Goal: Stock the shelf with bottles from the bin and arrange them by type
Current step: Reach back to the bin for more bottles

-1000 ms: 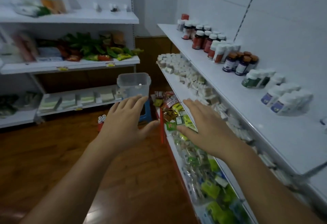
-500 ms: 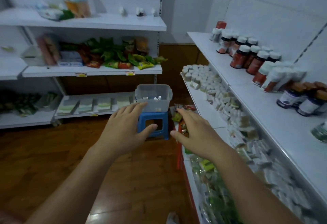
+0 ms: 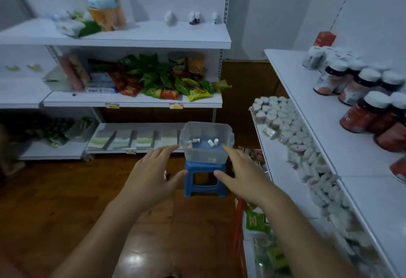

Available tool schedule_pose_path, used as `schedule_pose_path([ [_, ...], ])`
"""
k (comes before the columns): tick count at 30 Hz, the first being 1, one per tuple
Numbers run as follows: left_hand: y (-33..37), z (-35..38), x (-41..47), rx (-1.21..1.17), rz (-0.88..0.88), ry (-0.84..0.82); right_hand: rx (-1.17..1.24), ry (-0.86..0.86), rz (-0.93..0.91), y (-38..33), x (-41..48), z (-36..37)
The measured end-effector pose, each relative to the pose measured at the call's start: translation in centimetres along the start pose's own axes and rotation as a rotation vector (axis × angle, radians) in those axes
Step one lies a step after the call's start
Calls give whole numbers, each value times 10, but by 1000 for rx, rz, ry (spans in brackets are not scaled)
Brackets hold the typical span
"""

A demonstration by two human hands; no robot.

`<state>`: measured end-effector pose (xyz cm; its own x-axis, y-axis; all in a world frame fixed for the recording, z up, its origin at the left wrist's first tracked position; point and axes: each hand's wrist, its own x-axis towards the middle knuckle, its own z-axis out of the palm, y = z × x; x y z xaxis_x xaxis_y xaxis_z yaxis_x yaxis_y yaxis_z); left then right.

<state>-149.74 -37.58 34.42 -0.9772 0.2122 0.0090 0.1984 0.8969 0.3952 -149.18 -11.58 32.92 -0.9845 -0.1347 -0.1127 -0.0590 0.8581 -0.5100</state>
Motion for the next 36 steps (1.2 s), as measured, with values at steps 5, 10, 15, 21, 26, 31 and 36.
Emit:
schedule_pose_path([
  [5,-29,24,94,-49,-38,-54,32,-30,33,28,99,11],
  [10,-74,66,221,-112,-5,-162,71,-43,142,56,217,31],
  [15,-115,109,342,-137,34,-371,193,-52,334,88,318,55],
  [21,-144,189,446,-180,7,-592,329,-130,535,139,384,107],
  [26,-194,340,508,-127,-47,-732,388,-317,643,185,426,166],
  [31,-184,397,544,9,1,-803,321,-514,663,251,470,252],
  [36,-211,462,583,239,39,-801,152,-654,613,305,494,325],
])
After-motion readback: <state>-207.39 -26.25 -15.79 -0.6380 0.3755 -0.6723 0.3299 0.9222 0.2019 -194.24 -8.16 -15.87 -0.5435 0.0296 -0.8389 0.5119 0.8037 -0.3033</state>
